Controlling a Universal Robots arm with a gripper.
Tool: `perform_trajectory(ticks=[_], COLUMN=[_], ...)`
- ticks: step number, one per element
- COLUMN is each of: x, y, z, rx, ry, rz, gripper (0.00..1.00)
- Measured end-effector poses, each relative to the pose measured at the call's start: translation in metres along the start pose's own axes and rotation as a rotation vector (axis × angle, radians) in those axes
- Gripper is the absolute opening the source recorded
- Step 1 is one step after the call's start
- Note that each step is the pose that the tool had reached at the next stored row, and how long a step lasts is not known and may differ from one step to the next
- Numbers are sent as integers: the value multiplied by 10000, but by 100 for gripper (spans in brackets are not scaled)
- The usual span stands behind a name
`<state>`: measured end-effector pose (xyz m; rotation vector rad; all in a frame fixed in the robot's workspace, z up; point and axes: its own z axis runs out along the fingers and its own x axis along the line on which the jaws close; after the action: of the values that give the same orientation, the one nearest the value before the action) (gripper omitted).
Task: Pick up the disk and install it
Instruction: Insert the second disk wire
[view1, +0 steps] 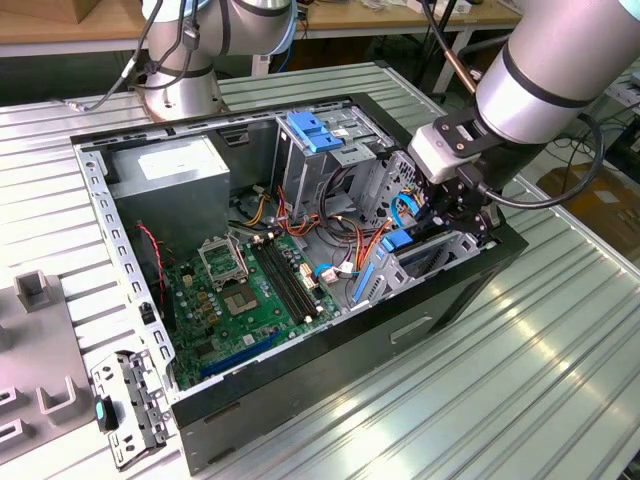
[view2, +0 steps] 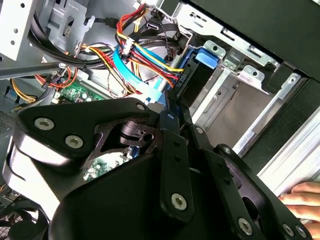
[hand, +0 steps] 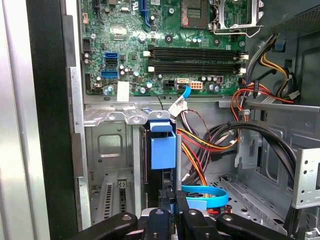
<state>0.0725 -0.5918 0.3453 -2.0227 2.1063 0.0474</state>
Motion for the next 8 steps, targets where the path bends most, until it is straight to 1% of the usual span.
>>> perform_trajectory(ticks=[3, 5, 8], x=[-2, -5, -6], y=[-1, -2, -2], z=[-4, -17, -12], rx=[1, 3, 3], ry=[-1, 4, 4], rz=[-1, -2, -3], gripper=[16, 16, 16])
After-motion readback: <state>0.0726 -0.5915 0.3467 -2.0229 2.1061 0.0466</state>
